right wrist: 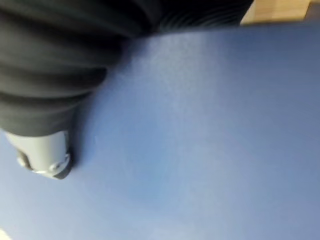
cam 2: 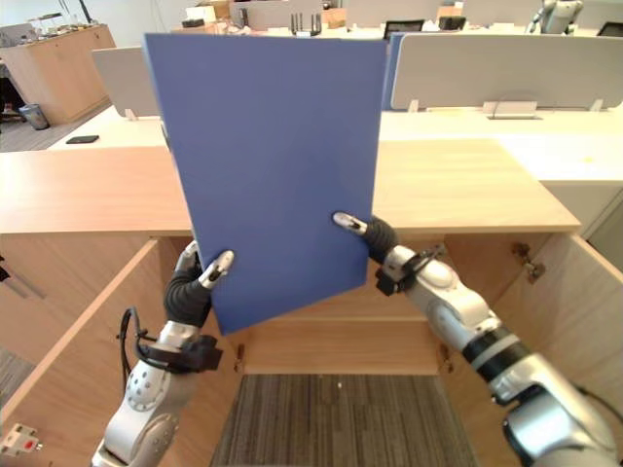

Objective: Walk over to the cabinet, pick up the folder, carry it to the office cabinet, place the folder inside the office cabinet, then close the office cabinet door

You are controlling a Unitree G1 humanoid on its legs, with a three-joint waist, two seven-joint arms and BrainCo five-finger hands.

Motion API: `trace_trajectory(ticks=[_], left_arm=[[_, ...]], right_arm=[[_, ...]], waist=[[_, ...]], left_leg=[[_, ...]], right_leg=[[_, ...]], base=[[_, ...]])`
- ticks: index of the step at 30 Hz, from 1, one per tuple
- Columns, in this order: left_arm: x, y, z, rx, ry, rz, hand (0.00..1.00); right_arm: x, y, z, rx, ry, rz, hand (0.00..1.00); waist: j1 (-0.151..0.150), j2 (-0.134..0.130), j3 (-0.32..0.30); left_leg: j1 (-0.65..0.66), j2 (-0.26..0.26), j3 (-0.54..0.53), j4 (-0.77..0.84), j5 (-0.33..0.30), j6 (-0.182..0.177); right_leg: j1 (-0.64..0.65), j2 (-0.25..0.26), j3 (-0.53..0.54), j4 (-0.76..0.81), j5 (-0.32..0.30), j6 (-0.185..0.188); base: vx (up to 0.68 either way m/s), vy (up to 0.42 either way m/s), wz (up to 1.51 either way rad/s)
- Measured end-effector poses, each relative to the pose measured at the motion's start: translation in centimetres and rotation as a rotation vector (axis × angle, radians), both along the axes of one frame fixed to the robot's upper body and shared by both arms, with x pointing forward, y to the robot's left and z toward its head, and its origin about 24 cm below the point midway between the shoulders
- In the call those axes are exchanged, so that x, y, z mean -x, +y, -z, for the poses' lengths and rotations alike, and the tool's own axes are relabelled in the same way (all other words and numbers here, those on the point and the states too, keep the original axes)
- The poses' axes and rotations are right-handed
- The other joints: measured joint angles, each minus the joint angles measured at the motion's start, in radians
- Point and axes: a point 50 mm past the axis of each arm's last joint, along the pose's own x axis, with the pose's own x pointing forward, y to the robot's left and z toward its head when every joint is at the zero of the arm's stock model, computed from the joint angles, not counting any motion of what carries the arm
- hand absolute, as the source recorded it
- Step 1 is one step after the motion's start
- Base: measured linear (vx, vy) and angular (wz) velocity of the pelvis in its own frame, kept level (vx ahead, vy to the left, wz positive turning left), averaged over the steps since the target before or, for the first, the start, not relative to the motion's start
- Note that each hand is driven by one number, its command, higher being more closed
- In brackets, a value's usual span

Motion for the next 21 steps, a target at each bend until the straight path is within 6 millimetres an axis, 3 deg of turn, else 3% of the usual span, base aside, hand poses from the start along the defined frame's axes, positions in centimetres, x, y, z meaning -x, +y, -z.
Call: trace_trajectory(ticks=[1,8,13,16,17,21], left_arm=[[0.0,0.0,0.0,-0.002,-0.003,0.004,0.0],[0.5,-0.3,-0.1,0.054,-0.041,0.126,0.0],[1.2,0.5,2.9,0.158,0.095,0.182,0.0],[1.5,1.1,7.5,0.223,0.3,0.172,0.0],[1.8,1.4,10.0,0.21,0.419,0.154,0.0],[4.2,1.8,17.0,0.193,0.764,0.107,0.0]], right_arm=[[0.2,0.2,0.4,-0.047,0.005,0.011,1.0],[2.1,0.7,3.5,-0.149,0.087,0.046,1.0],[3.1,1.2,4.8,-0.099,0.12,0.034,1.0],[3.5,0.9,5.5,0.012,0.125,0.034,1.0],[3.6,0.5,5.3,0.068,0.105,0.037,1.0],[4.1,-0.5,5.0,0.312,0.013,0.025,1.0]], waist=[[-0.001,0.003,-0.002],[-0.003,0.008,-0.008],[-0.006,0.007,-0.008],[-0.011,0.007,-0.009],[-0.011,0.007,-0.009],[-0.023,0.006,-0.008]], left_leg=[[0.0,0.0,0.0,0.0,0.0,0.0],[0.004,0.0,-0.001,0.001,0.0,0.0],[0.004,0.001,-0.001,0.001,0.001,0.0],[0.003,0.003,-0.002,-0.006,0.004,-0.005],[0.004,0.004,-0.003,-0.017,0.009,-0.008],[0.001,0.007,-0.007,-0.023,0.015,-0.007]], right_leg=[[0.0,0.0,0.0,0.0,0.0,0.0],[0.003,0.0,0.001,0.002,0.0,0.0],[0.002,0.0,0.002,0.001,0.0,0.0],[-0.001,0.002,0.006,-0.007,-0.001,0.0],[-0.002,0.004,0.007,-0.013,-0.001,0.0],[-0.009,0.008,0.012,-0.019,-0.001,0.001]], base=[[0.0,0.0,0.0],[0.0,0.0,0.0],[0.0,0.0,0.0],[0.0,0.0,0.0],[0.0,0.0,0.0],[0.0,-0.007,-0.04]])
